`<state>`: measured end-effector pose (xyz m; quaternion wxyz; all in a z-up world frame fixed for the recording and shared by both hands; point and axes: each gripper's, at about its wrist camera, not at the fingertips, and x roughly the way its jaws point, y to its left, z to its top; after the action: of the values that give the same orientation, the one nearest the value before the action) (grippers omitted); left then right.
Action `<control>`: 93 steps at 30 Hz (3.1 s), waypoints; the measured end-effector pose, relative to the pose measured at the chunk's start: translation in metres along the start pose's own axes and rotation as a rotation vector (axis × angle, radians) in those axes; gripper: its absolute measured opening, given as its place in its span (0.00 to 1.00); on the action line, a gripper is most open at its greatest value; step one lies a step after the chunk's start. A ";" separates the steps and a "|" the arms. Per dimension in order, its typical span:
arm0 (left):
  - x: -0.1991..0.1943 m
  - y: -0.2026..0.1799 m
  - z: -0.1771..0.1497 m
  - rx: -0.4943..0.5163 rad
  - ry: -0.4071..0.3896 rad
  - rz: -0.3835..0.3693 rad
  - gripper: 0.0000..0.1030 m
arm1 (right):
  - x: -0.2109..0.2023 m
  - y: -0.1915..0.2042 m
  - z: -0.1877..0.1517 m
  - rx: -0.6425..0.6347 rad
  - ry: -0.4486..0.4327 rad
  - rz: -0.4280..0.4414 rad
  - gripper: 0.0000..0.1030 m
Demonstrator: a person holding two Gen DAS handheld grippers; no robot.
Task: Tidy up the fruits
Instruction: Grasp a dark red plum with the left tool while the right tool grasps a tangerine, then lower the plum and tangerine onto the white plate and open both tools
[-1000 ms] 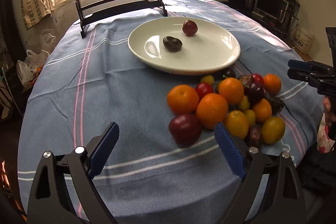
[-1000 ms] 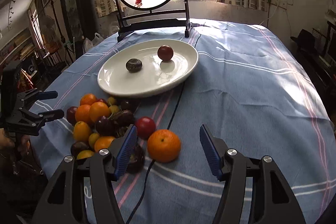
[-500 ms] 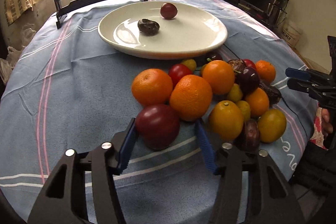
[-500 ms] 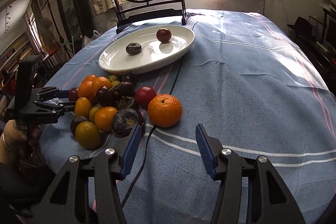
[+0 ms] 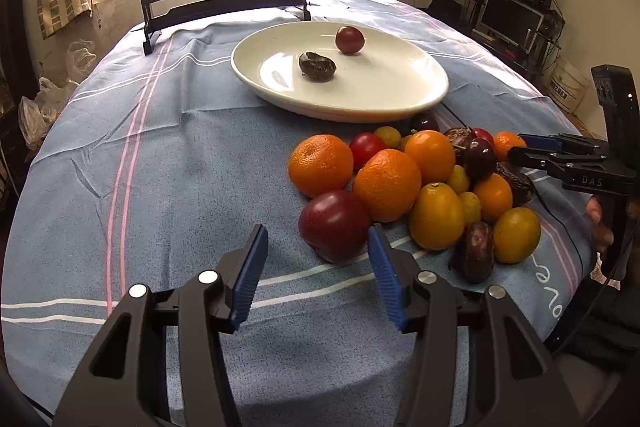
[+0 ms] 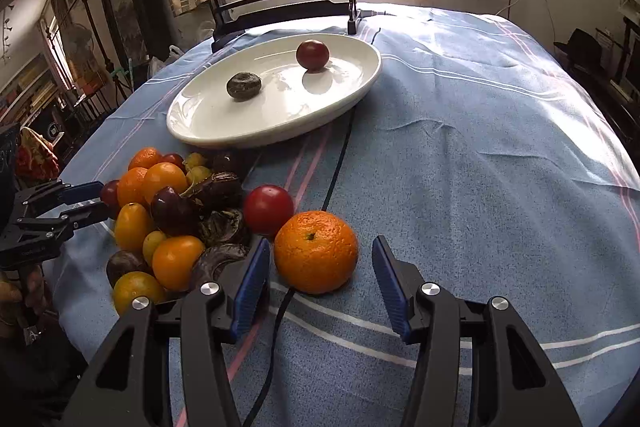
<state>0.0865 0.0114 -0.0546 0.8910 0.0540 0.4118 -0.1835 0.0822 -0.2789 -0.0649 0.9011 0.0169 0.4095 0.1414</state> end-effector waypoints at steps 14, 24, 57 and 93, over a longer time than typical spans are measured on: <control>0.013 -0.012 0.002 0.060 0.011 -0.017 0.40 | -0.002 -0.001 -0.002 0.002 -0.015 0.015 0.52; 0.018 -0.005 -0.002 0.041 0.043 -0.006 0.55 | -0.001 0.000 -0.001 -0.001 -0.015 0.012 0.52; -0.030 -0.004 0.004 -0.021 -0.110 -0.044 0.38 | -0.008 0.000 0.012 -0.005 -0.032 0.018 0.41; -0.010 -0.015 -0.028 -0.024 -0.048 -0.053 0.38 | -0.025 0.015 0.007 0.003 -0.054 0.114 0.41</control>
<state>0.0550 0.0071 -0.0641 0.8960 0.0279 0.3940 -0.2030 0.0682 -0.2711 -0.0403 0.9023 0.0453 0.3835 0.1914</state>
